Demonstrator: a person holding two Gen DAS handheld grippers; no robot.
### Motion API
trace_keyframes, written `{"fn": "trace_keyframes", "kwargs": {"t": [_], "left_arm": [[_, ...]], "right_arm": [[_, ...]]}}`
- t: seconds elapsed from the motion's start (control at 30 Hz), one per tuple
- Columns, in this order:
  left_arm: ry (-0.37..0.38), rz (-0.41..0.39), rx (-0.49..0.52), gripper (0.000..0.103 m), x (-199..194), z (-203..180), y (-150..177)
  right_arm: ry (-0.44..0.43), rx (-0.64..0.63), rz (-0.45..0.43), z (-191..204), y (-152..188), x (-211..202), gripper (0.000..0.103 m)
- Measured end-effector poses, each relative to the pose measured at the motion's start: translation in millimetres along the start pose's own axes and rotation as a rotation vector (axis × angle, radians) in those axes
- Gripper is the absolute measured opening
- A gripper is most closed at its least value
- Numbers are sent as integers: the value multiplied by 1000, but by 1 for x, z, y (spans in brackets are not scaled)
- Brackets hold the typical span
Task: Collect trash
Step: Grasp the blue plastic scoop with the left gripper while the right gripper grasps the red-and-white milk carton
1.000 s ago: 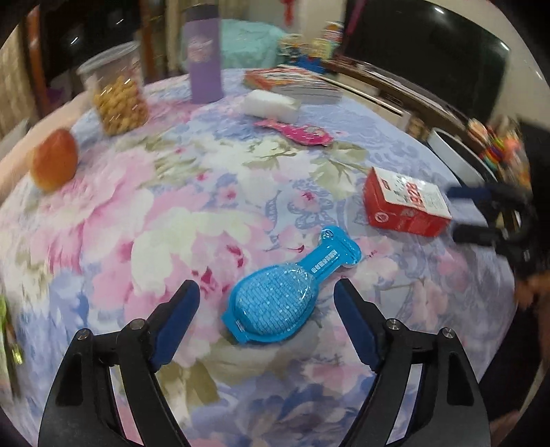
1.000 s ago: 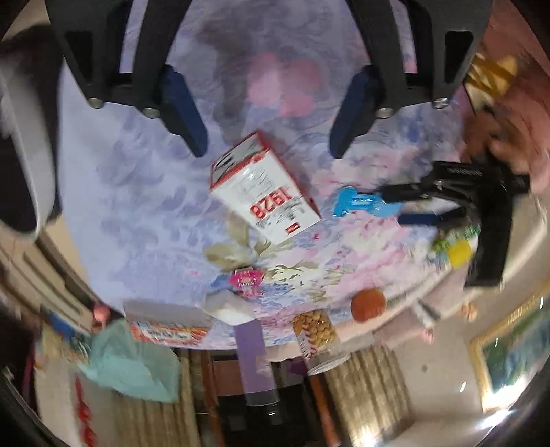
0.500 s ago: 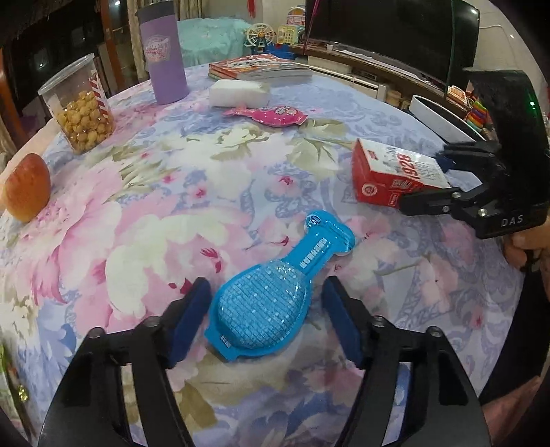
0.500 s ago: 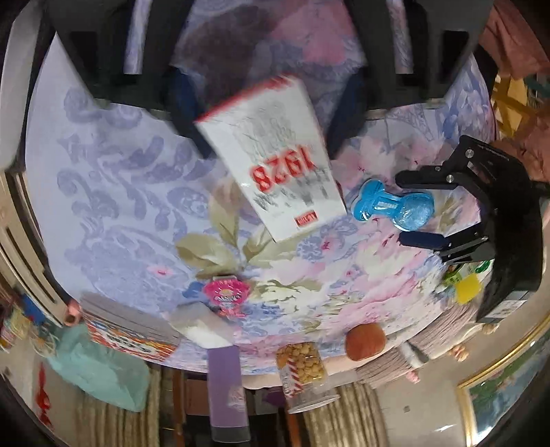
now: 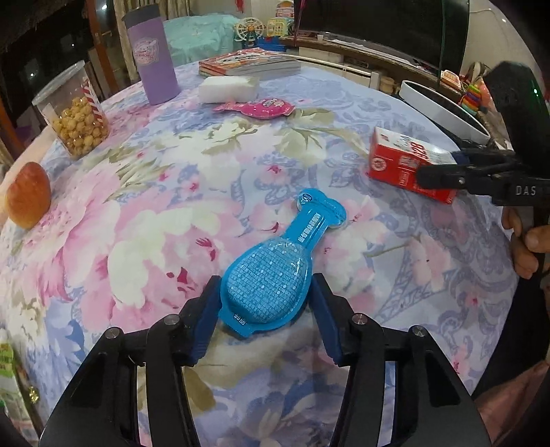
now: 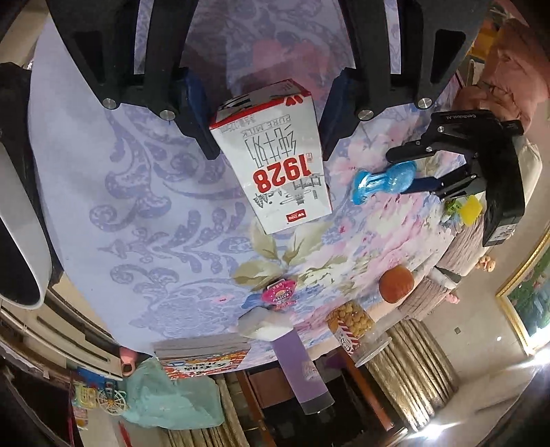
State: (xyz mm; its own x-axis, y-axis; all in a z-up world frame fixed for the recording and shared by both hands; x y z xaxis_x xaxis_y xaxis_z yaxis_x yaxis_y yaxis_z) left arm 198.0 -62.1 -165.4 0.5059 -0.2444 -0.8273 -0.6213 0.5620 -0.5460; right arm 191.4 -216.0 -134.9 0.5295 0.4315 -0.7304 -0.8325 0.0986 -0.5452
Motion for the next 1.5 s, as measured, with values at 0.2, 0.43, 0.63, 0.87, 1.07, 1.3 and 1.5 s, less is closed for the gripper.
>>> {"fn": "trace_keyframes", "kwargs": {"t": [0.2, 0.43, 0.63, 0.87, 1.07, 1.3, 1.5], "left_arm": [[14, -25, -88, 51, -7, -9, 3], [45, -86, -221, 51, -14, -27, -14], [94, -124, -219, 51, -20, -57, -40], [123, -125, -215, 51, -18, -78, -59], [139, -130, -200, 51, -18, -92, -74], [153, -142, -159, 51, -20, -113, -98], [168, -150, -120, 51, -20, -132, -118]], "right_arm": [[51, -63, -21, 5, 0, 9, 60], [69, -13, -50, -3, 7, -10, 54], [49, 92, -137, -22, 10, -50, 48], [39, 179, -182, -45, 15, -75, 48], [40, 199, -229, -52, 14, -93, 48], [44, 209, -286, -60, 6, -117, 48], [60, 234, -324, -78, 0, -134, 48]]}}
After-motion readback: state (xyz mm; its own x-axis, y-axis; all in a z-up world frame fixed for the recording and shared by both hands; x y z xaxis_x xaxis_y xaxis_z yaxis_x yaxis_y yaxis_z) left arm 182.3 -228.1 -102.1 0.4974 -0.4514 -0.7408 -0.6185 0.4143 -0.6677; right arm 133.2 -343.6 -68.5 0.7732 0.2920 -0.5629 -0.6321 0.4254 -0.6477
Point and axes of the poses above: each gripper's, at about its wrist camera, not at the fingertips, and x roughly the way its jaws point, z to its left, y to its underside, the point moved 10 cm from there along x, roughly the way its jaws point, and after that the axes turned 9 degrees about x, right-handed, at the moved point
